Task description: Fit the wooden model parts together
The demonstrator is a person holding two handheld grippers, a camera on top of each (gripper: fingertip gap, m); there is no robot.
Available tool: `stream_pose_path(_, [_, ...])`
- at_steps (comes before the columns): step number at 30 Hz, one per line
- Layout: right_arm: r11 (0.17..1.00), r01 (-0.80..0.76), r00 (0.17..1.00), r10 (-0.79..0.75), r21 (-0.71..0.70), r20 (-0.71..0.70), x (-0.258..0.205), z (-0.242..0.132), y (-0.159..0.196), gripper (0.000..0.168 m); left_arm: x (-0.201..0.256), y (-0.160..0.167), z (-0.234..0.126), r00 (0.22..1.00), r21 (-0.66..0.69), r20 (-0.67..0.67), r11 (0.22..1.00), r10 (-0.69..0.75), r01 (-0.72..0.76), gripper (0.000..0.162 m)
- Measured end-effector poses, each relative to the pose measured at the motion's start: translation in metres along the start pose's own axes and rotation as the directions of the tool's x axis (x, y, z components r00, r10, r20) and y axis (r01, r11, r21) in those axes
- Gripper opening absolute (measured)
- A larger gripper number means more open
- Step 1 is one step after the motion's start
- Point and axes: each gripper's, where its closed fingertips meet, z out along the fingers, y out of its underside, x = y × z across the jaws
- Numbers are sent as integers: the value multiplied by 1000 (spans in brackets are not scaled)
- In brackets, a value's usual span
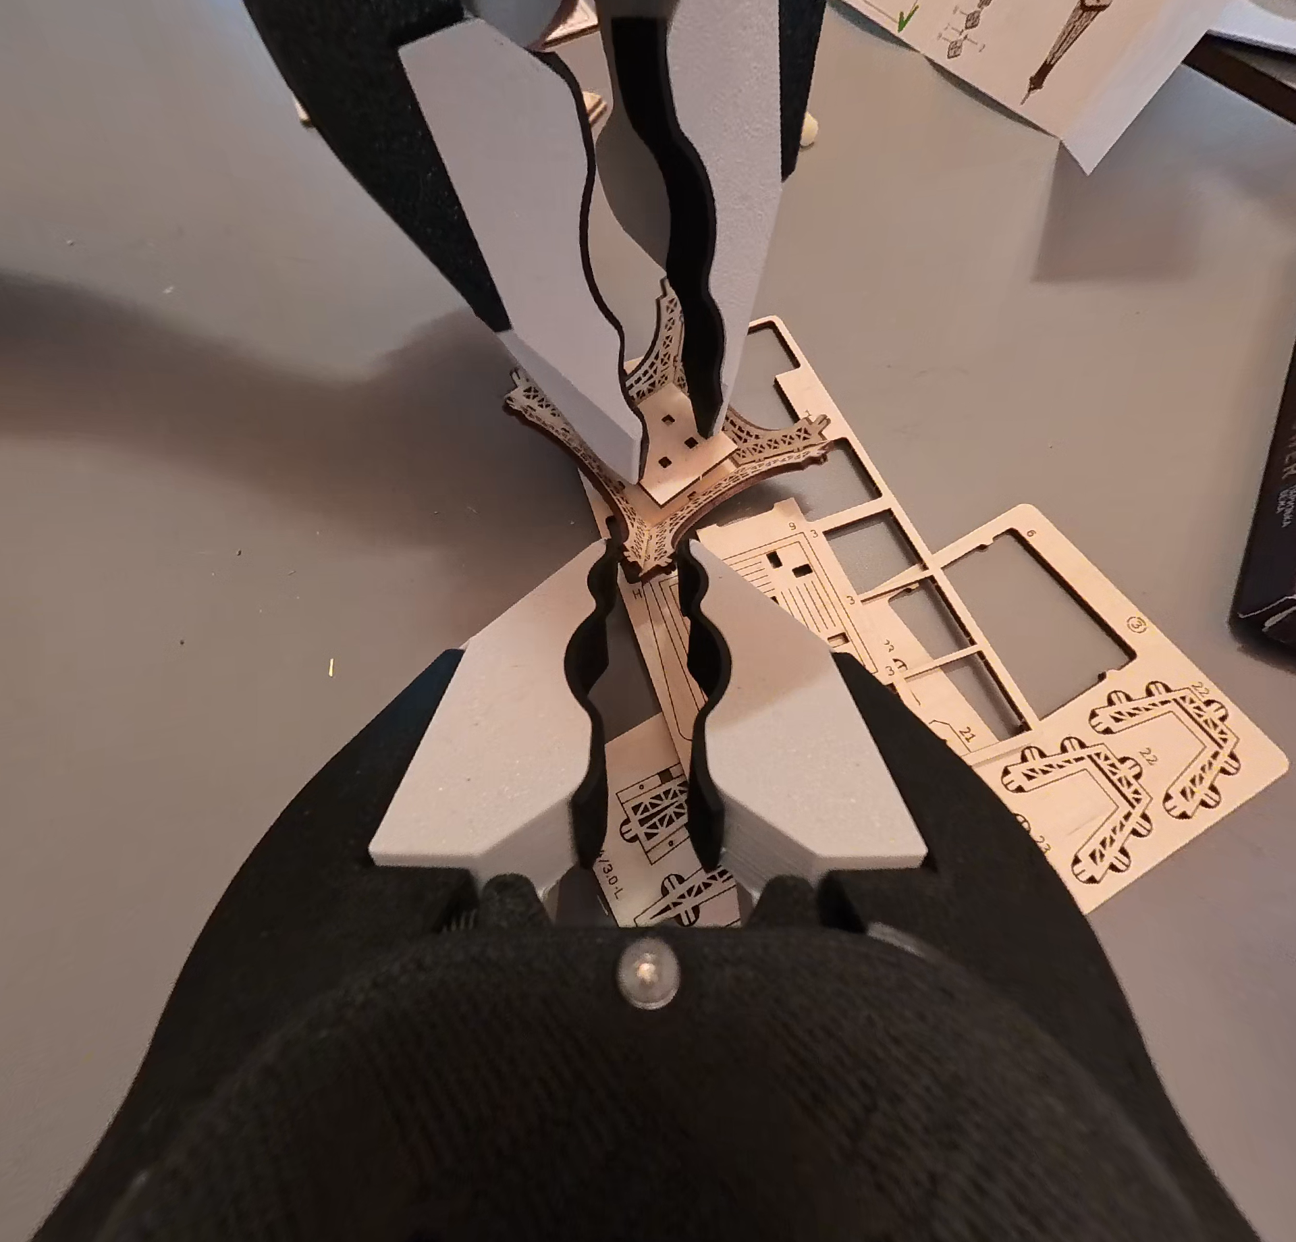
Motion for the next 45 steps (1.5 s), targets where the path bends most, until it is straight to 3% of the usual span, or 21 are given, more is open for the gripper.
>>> stream_pose_path(1, [1000,-1,1000,1,1,1,0,0,0,14,0,0,0,1000,1,-12,1000,3,-3,22])
stream_pose_path(14, [1000,-11,1000,11,1,10,0,0,0,14,2,-3,1,976,69,-113,982,184,-178,19])
stream_pose_path(27, [1000,-13,1000,13,0,8,0,0,0,14,-4,1,-9,999,45,7,998,36,-37,27])
stream_pose_path(36, [1000,-15,1000,15,0,10,0,0,0,14,-4,5,-1,996,-28,38,997,77,-76,24])
stream_pose_path(45, [1000,-17,1000,17,0,11,0,0,0,14,-10,-2,-10,994,1,83,997,76,-76,29])
